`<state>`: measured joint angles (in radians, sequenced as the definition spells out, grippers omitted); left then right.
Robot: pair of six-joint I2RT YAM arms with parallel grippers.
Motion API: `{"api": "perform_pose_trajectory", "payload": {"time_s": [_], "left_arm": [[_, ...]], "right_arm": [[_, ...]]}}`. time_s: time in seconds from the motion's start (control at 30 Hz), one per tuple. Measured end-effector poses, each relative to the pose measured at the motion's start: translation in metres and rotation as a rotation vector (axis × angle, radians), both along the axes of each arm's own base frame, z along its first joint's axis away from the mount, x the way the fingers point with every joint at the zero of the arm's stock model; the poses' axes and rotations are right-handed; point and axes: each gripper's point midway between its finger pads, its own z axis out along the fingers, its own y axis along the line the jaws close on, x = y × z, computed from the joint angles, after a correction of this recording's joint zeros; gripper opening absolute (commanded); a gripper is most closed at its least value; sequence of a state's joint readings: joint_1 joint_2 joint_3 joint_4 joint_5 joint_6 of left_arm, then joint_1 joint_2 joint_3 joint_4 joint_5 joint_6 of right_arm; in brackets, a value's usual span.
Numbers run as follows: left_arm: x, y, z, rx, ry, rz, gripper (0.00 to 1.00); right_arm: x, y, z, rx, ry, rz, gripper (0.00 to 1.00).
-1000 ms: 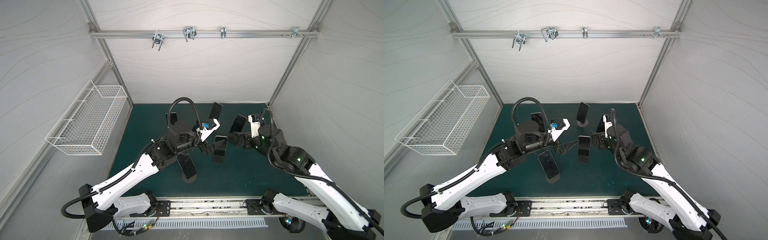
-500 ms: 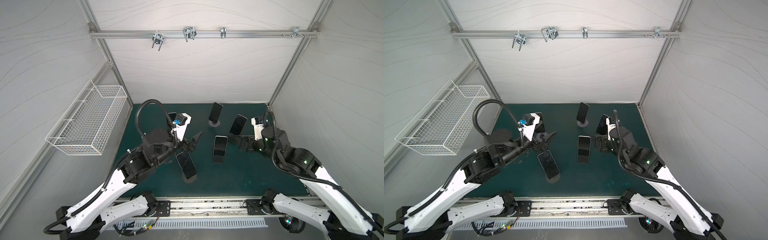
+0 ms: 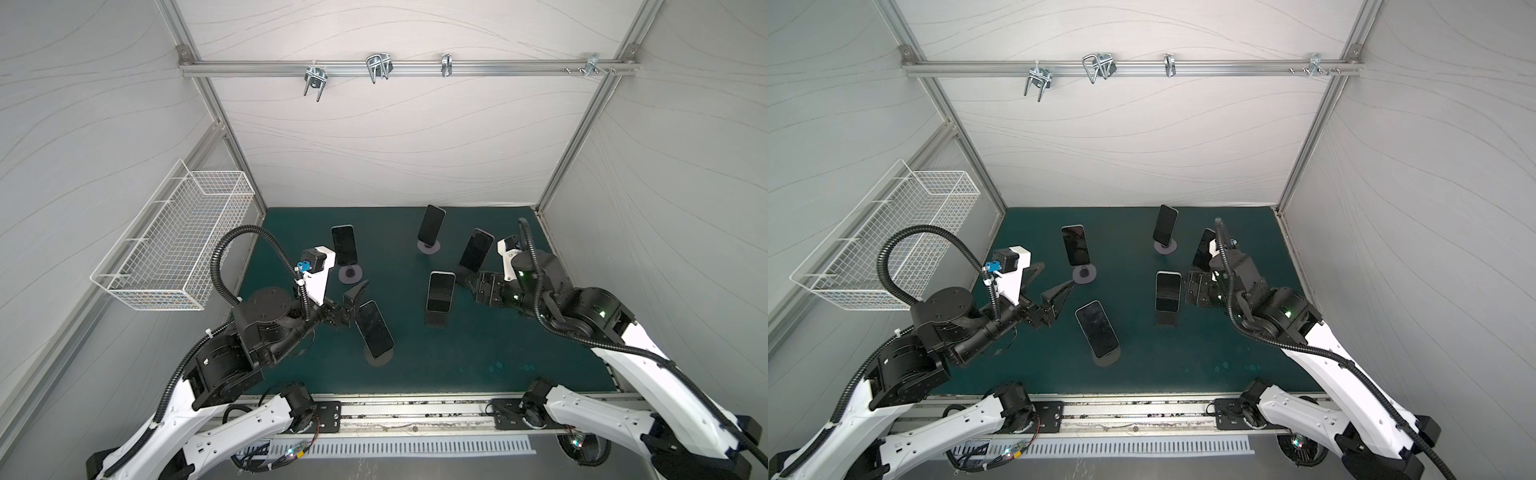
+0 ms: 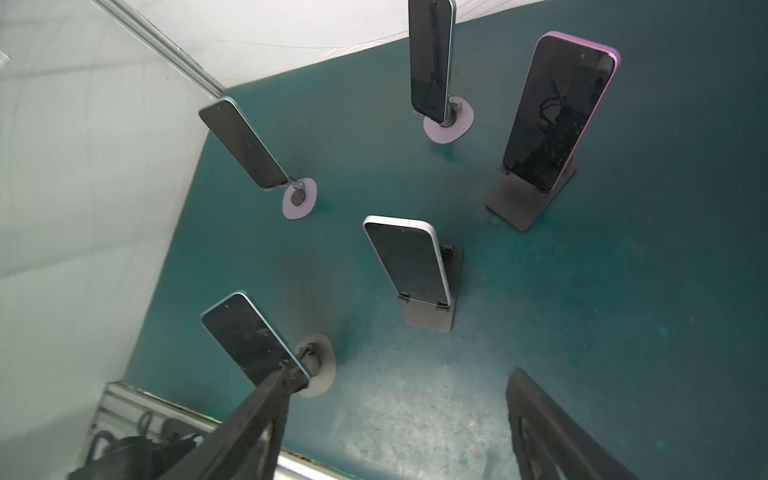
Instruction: Remove the phone from the phone stand
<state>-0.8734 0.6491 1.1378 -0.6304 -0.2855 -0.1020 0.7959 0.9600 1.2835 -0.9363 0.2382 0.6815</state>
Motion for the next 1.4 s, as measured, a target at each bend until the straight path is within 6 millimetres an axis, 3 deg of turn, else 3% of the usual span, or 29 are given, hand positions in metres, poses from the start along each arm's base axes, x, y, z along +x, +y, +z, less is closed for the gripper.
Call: {"api": "perform_pose_trajectory", "payload": {"time_s": [0.27,0.63,0.77,0.93,1.1,1.4], "left_arm": [[0.003,0.009,-0.008,0.006,0.056,0.065,0.87],[0.014,0.048,-0.002,-0.050,0.041,0.289,0.85],[0.014,0.064,-0.007,-0.053,0.070,0.372,0.85],[0.009,0.084,-0.004,-0.038,0.085,0.445,0.84],[0.007,0.096,0.007,-0.010,0.099,0.496,0.84],[0.025,0.079,-0.004,0.109,0.167,0.534,0.90]], "right_arm": [[0.005,0.044,0.018,0.017,0.063,0.083,0.81],[0.031,0.114,0.064,0.039,-0.024,0.295,0.78],[0.042,0.137,0.061,0.028,-0.030,0.349,0.77],[0.052,0.155,0.048,0.018,-0.025,0.379,0.77],[0.059,0.169,0.050,0.033,-0.044,0.393,0.76],[0.056,0.177,0.057,0.042,-0.083,0.404,0.73]]}}
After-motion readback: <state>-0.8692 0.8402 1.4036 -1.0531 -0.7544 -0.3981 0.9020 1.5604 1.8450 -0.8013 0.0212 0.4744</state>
